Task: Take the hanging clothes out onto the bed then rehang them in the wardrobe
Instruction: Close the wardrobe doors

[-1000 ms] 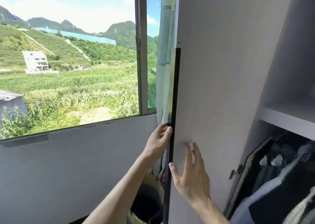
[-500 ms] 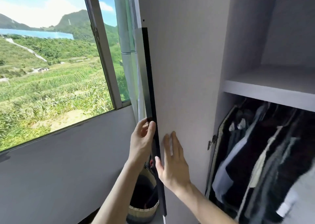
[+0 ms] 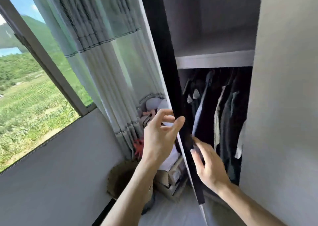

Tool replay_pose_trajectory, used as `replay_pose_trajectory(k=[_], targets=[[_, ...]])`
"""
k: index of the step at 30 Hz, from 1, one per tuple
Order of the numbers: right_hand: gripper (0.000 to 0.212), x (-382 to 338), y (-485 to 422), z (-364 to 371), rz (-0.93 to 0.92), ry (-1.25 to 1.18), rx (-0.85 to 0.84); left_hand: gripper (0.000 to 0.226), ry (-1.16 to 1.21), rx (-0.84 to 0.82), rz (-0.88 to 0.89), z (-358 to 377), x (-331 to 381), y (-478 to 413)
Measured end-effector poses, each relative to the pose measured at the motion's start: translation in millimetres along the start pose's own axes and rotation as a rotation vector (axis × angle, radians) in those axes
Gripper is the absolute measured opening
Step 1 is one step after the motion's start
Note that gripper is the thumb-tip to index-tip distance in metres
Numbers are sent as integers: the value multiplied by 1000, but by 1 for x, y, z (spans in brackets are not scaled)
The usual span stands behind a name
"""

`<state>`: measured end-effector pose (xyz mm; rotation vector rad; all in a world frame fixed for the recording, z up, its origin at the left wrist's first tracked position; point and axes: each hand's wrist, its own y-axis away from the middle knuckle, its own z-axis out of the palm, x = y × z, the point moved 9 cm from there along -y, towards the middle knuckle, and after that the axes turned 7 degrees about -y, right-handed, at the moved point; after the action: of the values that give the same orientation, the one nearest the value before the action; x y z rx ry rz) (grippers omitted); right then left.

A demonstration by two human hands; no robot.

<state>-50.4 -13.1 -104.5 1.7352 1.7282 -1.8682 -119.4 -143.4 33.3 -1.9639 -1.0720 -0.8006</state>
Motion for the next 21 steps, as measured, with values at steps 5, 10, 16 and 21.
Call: replay_pose_trajectory(k=[5,10,16,21], targets=[[51,47,-5,-86,198,43,265,19,-214,29,103,78,63,-29],[46,75,-13,-120,260,83,255,35,-294,-38,176,133,95,-58],[35,103,-44,-138,221,217,348,14,-373,-282,260,173,111,-90],[34,110,-53,-145,117,446,464,17,-452,-282,337,192,112,-108]])
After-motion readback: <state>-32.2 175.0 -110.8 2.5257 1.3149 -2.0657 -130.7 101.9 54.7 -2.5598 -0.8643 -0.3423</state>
